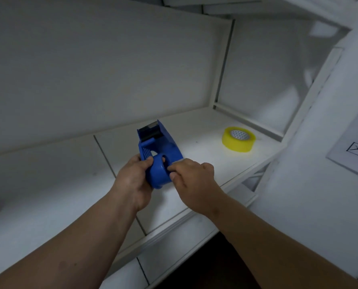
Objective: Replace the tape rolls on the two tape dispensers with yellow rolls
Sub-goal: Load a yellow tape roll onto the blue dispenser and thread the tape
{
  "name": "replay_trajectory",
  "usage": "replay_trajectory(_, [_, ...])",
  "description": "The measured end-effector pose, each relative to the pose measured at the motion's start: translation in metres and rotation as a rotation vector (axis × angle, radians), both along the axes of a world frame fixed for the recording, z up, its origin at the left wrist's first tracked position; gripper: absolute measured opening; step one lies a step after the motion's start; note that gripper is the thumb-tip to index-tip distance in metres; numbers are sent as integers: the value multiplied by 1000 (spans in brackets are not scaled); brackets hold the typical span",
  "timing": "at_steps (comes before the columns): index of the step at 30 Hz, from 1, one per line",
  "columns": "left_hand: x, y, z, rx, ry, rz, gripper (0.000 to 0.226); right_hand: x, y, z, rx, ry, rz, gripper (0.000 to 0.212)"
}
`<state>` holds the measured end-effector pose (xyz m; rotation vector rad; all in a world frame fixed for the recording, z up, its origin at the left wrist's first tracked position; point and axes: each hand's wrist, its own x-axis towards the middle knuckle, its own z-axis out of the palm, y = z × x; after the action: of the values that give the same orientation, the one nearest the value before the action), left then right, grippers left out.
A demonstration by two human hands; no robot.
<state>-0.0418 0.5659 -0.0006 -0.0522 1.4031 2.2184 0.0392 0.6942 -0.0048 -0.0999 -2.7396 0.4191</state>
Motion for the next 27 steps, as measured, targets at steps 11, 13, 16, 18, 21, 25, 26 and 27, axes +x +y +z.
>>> replay_trajectory(11, [-57,109,-9,40,-68,-97,25,-27,116,-20,-22,-150,-201,27])
replay_trajectory(13, [-67,125,-7,62,-87,-119,26,-33,136,-19,-16,-191,-246,28])
replay_trajectory(16, [-80,148,-6,84,-127,-115,25,-41,167,-20,-26,-229,-323,29])
replay_trajectory(18, [-84,160,-6,96,-150,-128,26,-45,187,-24,-37,-237,-361,29])
replay_trajectory(21, [-92,178,-9,93,-159,-119,27,-58,218,-29,2,-251,-391,34])
replay_trajectory(25, [-100,201,-15,59,-138,-53,27,-78,260,-34,35,-258,-372,47])
replay_trajectory(26, [-100,207,-17,60,-140,-36,27,-81,270,-36,48,-269,-366,50])
replay_trajectory(27, [-101,212,-18,61,-142,-19,26,-84,280,-37,67,-282,-362,53])
